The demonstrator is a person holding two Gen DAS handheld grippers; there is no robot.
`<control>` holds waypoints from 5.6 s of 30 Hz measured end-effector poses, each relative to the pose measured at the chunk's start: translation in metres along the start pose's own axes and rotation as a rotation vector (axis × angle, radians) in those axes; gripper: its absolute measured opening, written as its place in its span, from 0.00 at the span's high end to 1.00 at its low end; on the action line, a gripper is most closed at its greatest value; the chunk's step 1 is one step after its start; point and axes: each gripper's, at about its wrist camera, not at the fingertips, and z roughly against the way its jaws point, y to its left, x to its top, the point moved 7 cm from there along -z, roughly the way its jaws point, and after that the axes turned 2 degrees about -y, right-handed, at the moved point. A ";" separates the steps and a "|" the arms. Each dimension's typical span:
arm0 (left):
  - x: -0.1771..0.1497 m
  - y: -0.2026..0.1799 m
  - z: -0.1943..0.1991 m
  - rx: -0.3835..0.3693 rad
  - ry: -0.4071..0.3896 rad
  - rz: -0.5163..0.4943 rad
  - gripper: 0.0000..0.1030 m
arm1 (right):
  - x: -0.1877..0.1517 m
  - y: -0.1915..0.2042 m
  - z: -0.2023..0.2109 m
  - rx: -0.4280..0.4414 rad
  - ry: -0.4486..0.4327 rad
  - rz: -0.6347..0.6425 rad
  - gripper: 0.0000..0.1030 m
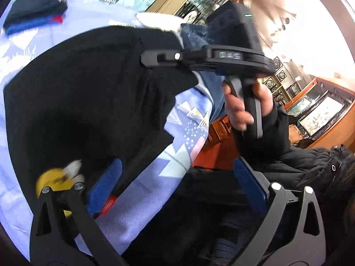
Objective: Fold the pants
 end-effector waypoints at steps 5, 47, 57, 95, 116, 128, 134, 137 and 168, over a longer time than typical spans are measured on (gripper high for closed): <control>-0.027 0.047 -0.021 0.026 0.075 0.158 0.02 | -0.054 -0.099 -0.060 -0.122 0.250 -0.284 0.55; -0.003 0.098 0.084 0.256 -0.169 0.150 0.02 | 0.001 -0.062 0.011 -0.207 -0.056 -0.019 0.01; 0.003 0.156 0.016 0.256 0.029 0.245 0.02 | -0.050 -0.114 -0.056 -0.086 -0.008 -0.177 0.01; 0.103 0.140 0.065 0.293 -0.159 0.186 0.53 | 0.047 -0.020 -0.051 0.255 0.025 -0.004 0.62; 0.371 0.422 0.121 0.608 -0.375 0.457 0.13 | 0.388 -0.152 -0.204 -0.250 -0.300 -0.035 0.32; 0.237 0.223 0.197 0.715 -0.515 0.209 0.02 | 0.247 -0.090 -0.025 -0.286 -0.436 0.084 0.01; 0.090 0.162 0.141 0.761 -0.476 0.200 0.02 | 0.085 -0.081 -0.024 -0.367 -0.343 0.155 0.01; 0.041 0.164 0.126 0.853 -0.499 0.213 0.02 | 0.036 -0.090 -0.030 -0.412 -0.401 0.142 0.01; 0.023 0.168 0.130 1.098 -0.528 0.059 0.02 | 0.019 -0.093 -0.031 -0.612 -0.472 0.245 0.01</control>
